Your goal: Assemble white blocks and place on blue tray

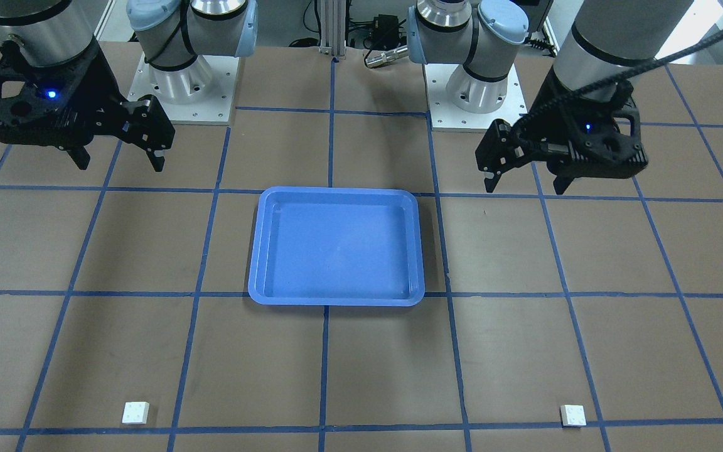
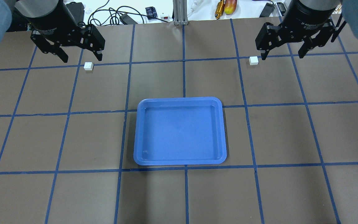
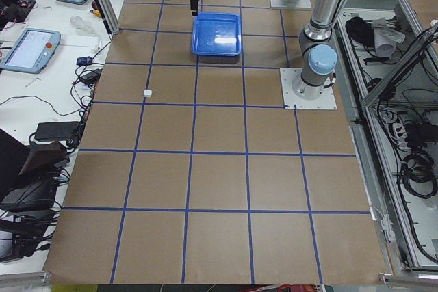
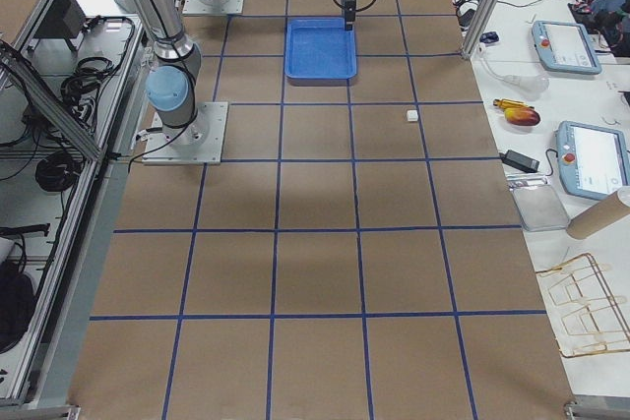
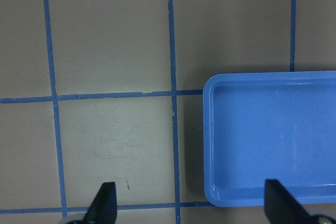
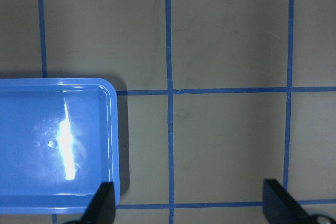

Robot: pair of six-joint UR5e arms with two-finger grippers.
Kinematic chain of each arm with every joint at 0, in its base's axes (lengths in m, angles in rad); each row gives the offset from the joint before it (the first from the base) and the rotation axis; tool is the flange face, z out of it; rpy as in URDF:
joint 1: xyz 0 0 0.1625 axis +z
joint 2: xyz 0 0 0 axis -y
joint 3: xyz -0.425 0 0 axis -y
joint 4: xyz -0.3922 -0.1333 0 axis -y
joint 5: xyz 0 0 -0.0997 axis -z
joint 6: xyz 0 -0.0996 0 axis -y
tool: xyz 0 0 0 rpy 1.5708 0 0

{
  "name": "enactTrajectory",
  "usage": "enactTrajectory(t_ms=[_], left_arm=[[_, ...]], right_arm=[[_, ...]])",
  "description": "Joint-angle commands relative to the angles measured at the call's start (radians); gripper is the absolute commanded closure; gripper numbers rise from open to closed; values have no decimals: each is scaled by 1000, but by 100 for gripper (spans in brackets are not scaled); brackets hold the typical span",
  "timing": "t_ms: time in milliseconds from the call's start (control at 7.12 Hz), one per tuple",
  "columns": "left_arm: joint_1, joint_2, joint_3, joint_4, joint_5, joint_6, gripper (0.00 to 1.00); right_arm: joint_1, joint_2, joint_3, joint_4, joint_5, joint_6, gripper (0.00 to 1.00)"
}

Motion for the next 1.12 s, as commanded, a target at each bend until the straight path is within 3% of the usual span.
enactTrajectory(t_ms=[0,281,562,983], left_arm=[[52,-165,115,7,5,6,0],[90,-341,216,50,30,66,0],[153,-527,281,161,30,200,0],[159,-742,388,286,52,256,0]], right_arm=[[0,1,0,0,2,1,0],[0,1,0,0,2,0,0],[0,9,-5,-2,2,-113,0],[-8,18,-6,0,0,-158,0]])
